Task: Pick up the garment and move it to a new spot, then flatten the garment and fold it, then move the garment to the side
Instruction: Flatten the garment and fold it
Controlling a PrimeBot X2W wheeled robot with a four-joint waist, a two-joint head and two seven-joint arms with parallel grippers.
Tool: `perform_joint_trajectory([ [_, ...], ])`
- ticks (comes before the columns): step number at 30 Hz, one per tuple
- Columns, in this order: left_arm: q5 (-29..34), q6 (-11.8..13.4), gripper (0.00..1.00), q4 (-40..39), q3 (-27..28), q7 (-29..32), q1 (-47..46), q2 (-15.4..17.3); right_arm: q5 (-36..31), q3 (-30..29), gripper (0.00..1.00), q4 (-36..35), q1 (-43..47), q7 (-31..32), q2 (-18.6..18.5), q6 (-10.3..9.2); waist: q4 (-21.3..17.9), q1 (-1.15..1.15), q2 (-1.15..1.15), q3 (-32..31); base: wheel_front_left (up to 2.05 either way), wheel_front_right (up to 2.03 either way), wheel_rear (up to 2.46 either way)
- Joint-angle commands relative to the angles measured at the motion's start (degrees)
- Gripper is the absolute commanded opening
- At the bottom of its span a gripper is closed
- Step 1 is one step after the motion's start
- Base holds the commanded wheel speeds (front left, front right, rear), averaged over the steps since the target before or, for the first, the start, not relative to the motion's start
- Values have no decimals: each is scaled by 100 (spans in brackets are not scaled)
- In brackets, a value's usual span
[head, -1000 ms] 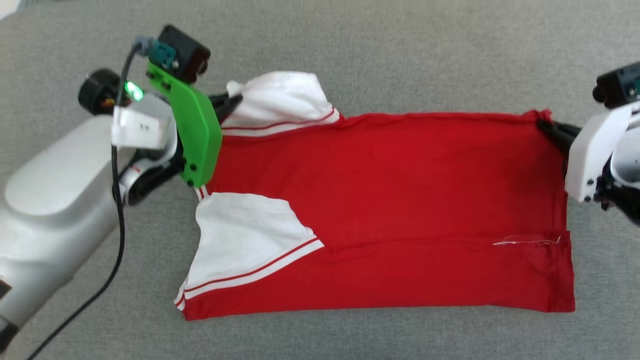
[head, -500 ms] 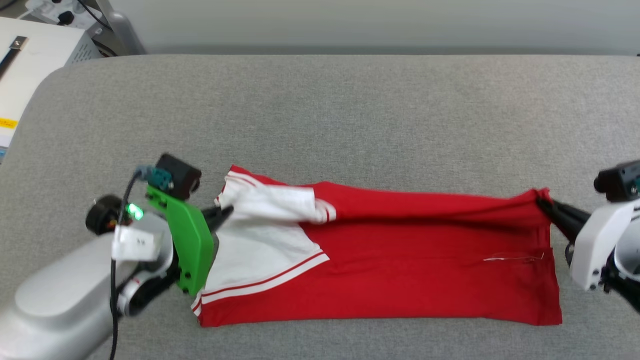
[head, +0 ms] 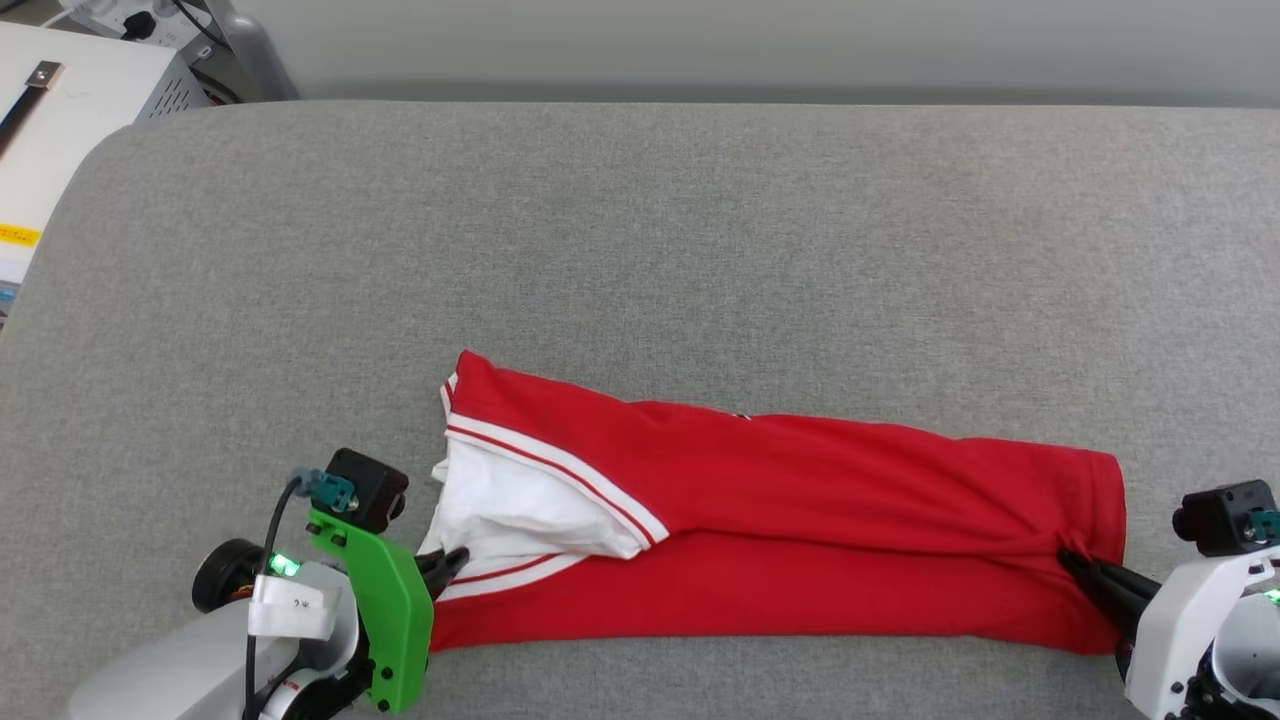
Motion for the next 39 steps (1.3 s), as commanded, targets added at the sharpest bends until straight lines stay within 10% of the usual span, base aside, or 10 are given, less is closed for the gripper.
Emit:
perform_joint_trajectory([
  [1, -3, 20, 0, 87, -2, -51, 100, -27, -22, -34, 0, 23, 92, 24, 53, -4, -7, 0, 0, 1, 0, 0, 0],
  [3, 12, 45, 9, 186, 28, -182, 138, -59, -42, -102, 5, 19, 113, 8, 124, -4, -18, 0, 0, -33, 0, 0, 0],
  [4, 26, 79, 100, 221, 75, -317, 159, -72, -51, -170, 100, 8, 107, -32, 146, -4, -27, 0, 0, -60, 0, 0, 0],
  [16, 699, 1463, 100, 0, 783, -2127, 561, 30, 115, -1237, 100, -679, 266, 169, -68, -4, -22, 0, 0, -397, 0, 0, 0],
  [25, 1866, 2399, 100, -587, 2074, -2255, 1121, -376, 1056, -1812, 100, -444, 436, 1667, -168, -4, 138, 0, 0, -226, 0, 0, 0],
  [39, 3703, 2183, 100, -982, 3993, -2257, 2312, -1586, 1083, -1364, 100, 366, -32, 2129, 622, -4, 381, 0, 0, 60, 0, 0, 0],
])
